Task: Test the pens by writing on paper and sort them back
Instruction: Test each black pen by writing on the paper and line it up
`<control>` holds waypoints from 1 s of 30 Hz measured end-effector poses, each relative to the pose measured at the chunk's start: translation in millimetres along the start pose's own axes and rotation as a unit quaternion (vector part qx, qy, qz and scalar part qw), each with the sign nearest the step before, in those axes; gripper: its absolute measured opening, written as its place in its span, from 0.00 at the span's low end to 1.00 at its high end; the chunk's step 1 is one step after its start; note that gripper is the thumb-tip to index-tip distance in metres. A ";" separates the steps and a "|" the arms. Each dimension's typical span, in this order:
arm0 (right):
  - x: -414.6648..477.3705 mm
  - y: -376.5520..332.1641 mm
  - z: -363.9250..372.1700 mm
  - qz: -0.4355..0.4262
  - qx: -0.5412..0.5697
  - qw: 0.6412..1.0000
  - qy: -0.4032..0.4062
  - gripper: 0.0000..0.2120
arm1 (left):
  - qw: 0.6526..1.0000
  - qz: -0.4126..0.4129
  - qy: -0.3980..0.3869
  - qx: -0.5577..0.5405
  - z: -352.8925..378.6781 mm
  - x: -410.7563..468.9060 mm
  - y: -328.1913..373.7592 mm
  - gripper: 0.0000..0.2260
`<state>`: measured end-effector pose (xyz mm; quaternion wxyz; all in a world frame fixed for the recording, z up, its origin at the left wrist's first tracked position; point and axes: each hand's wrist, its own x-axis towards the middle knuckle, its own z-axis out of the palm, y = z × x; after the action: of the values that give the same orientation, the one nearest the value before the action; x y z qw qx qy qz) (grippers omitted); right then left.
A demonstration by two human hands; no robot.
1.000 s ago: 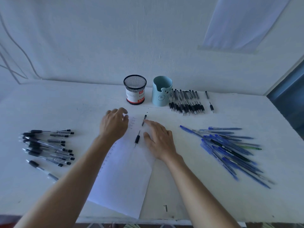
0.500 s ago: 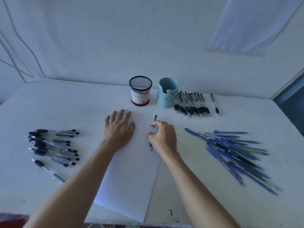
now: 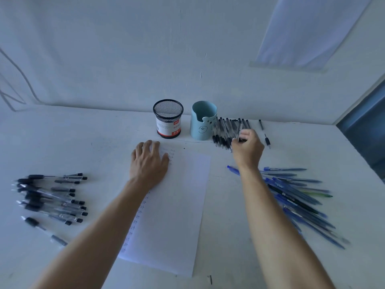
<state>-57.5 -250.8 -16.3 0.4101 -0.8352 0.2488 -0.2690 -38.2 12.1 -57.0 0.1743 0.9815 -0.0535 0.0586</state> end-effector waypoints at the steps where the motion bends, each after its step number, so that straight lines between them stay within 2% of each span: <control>1: 9.9 2.3 1.8 0.005 -0.013 1.000 -0.005 0.12 | 1.000 0.000 0.002 -0.001 0.3 0.7 0.4 0.22; 13: 42.2 5.9 25.9 0.002 -0.082 0.995 -0.049 0.12 | 1.000 0.010 0.022 0.005 4.2 1.2 -1.3 0.20; 19: 26.3 4.4 24.7 -0.019 -0.085 0.996 -0.025 0.12 | 1.000 0.009 0.025 0.001 2.1 -0.3 -0.6 0.20; 25: -24.3 -8.9 21.8 -0.090 -0.084 0.992 0.014 0.10 | 0.998 -0.003 0.016 -0.055 -4.4 -3.5 -1.5 0.22; 27: -52.9 -14.6 24.2 -0.131 -0.056 0.990 -0.022 0.09 | 0.994 -0.009 0.020 -0.106 -7.8 -4.4 -2.8 0.21; 30: -92.0 -17.0 33.0 -0.201 -0.044 0.970 -0.126 0.13 | 0.973 -0.038 0.030 -0.224 -19.0 -5.6 -7.9 0.20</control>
<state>-99.9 -164.9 -42.1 0.3381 -0.9127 0.0337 -0.2271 -44.5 26.6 -42.7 0.3937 0.9164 -0.0228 0.0677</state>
